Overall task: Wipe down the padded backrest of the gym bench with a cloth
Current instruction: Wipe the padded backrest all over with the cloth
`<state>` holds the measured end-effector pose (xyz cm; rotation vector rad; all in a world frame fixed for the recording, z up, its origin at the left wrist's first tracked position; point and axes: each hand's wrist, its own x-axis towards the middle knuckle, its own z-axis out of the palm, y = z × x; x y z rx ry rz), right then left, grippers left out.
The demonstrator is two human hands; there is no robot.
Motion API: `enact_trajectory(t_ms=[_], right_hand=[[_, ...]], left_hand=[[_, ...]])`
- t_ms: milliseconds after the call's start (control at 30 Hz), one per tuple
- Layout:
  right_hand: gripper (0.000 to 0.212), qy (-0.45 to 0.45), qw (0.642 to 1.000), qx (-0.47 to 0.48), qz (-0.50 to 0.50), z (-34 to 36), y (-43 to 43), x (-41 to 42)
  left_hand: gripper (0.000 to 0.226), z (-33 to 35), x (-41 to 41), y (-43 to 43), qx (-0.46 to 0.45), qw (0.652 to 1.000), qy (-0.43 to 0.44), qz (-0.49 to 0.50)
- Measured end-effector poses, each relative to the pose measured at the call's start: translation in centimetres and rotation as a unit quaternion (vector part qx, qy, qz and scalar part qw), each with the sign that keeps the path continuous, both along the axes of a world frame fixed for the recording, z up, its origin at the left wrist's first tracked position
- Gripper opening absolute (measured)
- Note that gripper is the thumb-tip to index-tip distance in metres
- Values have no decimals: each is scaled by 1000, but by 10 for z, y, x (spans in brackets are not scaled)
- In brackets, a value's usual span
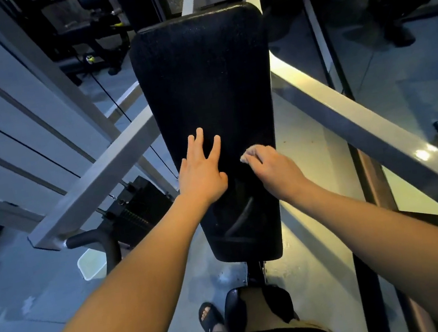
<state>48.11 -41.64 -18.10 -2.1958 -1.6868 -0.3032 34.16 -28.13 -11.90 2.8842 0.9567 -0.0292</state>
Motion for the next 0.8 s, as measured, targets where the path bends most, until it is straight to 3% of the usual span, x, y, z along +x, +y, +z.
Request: enact_trajectory(t_ms=[100,167,367,500,700,800], right_hand=[[25,39,994,-103,5,-35,-22,-13],[31,18,991,-135,11,-33,-32,-14],[36,59,992,96,-47,49,-22,31],[29,145,983,73,-84,31,-16,18],[25,225,953,-132,-157,-33,-46,-26],[25,312,924,-13,-222,-14,-38,-19]], left_hand=[[88,-1,3,-2,11,1000,16,6],[88,-1,3,-2,15,1000,17,5],[88,-2,7,-10,-3,1000,5,17],[87,1,13,-17,-10,999,6,29],[88,1,11,-18,0,1000,16,20],[87,5,10,-18,-3,1000,18,20]])
